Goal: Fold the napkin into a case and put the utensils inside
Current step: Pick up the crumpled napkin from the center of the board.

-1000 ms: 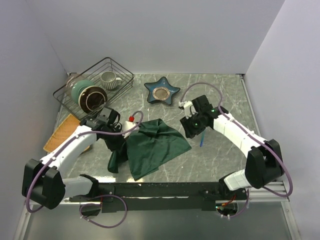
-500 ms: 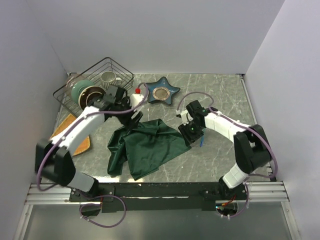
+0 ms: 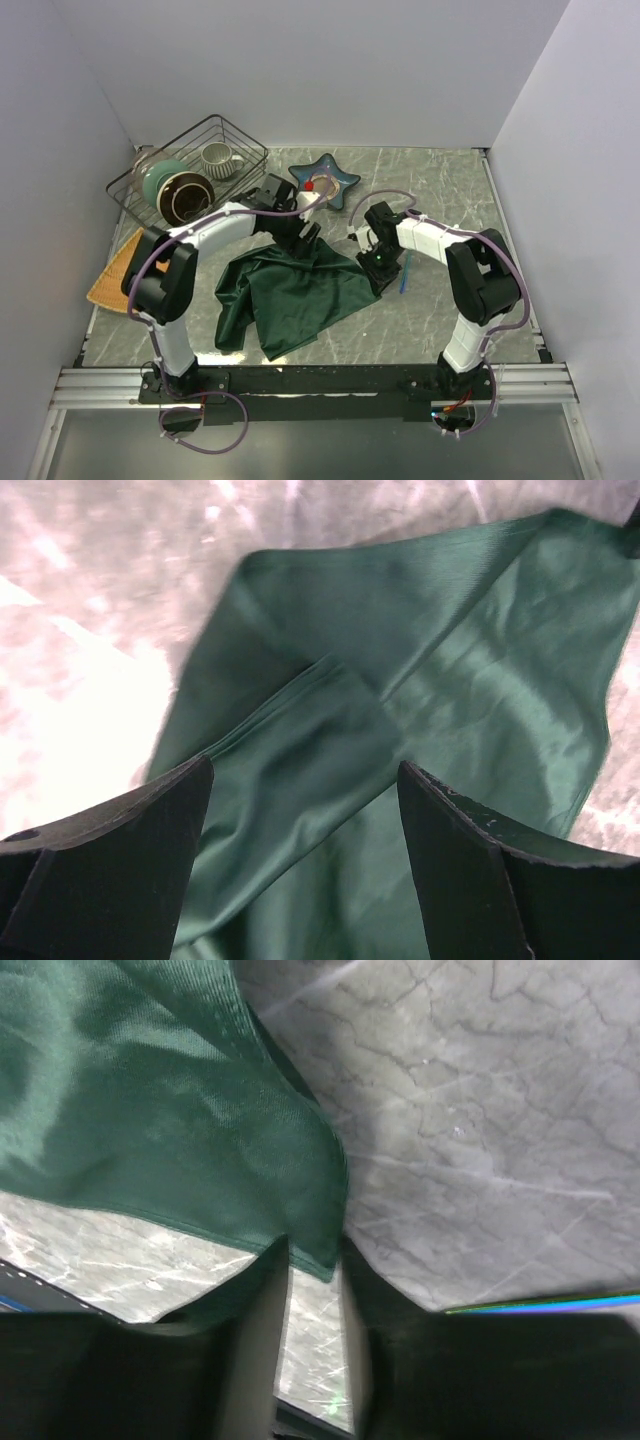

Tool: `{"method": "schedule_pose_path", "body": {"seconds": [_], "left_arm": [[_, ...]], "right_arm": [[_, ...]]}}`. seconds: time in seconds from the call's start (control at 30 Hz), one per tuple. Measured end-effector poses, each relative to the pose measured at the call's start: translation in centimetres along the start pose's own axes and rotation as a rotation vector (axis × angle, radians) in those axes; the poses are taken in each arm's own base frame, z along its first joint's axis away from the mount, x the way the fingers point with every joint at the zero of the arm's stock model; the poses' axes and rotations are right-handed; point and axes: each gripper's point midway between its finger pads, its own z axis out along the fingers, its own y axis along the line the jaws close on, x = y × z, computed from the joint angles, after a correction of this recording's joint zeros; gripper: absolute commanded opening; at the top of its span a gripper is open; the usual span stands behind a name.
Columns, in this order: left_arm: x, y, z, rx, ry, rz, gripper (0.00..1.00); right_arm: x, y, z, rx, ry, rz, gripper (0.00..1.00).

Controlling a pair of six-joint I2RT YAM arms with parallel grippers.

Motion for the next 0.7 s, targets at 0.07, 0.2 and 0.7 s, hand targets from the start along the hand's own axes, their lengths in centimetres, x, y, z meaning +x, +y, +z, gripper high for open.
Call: {"method": "schedule_pose_path", "body": {"seconds": [0.07, 0.2, 0.7], "left_arm": [[0.2, -0.6, 0.9, 0.024, 0.008, -0.003, 0.82], [-0.1, -1.7, 1.6, 0.041, 0.003, -0.002, 0.83], [1.3, -2.0, 4.4, -0.087, 0.084, 0.049, 0.13]], "right_arm": [[0.1, 0.0, 0.1, -0.002, 0.006, 0.003, 0.00], [0.2, 0.0, 0.1, -0.004, 0.011, 0.012, 0.00], [-1.2, -1.9, -4.2, 0.072, -0.148, 0.079, 0.00]]}}
